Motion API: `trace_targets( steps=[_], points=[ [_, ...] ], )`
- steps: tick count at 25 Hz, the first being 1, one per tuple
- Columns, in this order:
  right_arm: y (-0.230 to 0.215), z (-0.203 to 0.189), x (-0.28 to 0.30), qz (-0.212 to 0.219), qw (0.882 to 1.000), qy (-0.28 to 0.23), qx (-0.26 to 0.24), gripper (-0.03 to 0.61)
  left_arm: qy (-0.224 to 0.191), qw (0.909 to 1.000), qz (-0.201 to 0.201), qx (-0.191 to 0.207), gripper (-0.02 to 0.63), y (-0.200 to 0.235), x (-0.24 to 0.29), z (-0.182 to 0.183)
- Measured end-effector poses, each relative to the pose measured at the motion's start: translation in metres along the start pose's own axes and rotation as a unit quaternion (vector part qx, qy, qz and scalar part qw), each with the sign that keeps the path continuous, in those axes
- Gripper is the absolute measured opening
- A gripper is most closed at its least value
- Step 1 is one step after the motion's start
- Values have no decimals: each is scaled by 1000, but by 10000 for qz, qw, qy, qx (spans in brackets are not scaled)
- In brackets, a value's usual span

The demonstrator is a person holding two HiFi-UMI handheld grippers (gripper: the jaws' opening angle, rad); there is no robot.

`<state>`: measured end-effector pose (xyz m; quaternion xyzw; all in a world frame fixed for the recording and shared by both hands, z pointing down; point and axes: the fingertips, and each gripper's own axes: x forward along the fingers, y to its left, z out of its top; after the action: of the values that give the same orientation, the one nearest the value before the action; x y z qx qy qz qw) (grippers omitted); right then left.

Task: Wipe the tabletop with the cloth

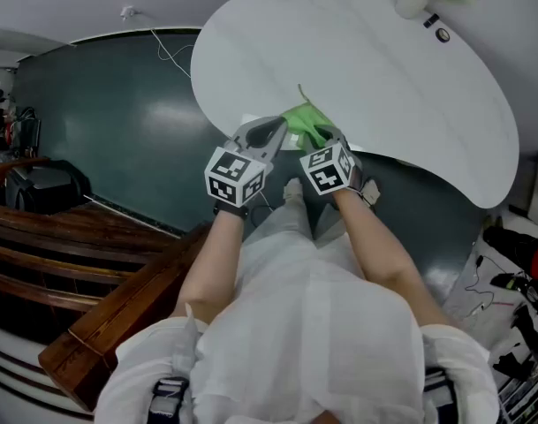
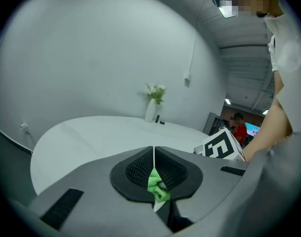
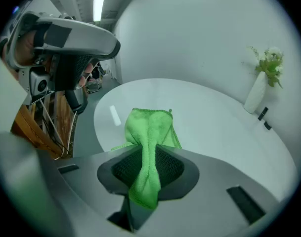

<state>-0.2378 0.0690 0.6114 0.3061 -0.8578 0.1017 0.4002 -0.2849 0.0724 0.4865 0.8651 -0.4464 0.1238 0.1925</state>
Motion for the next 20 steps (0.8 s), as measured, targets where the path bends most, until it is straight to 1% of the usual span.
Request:
trace_targets(
  steps=[7,11,16,20],
  points=[
    [-104,-65,-48,-609,9952,-63,760,69,68,9999,-62,86,21,-55,66,18],
    [-165,-123,-91,-851,9908,-58,1051,69,137,9997,-128,122,21,-101,110,27],
    [-239,-196,-142,-1216,9836,44,1329,69,180,9990,-324,247,21,-156,171,39],
    [-288,-250,-180,-1454,9766,189,1576,69,183,9982,-467,317,21,-196,216,47]
  ],
)
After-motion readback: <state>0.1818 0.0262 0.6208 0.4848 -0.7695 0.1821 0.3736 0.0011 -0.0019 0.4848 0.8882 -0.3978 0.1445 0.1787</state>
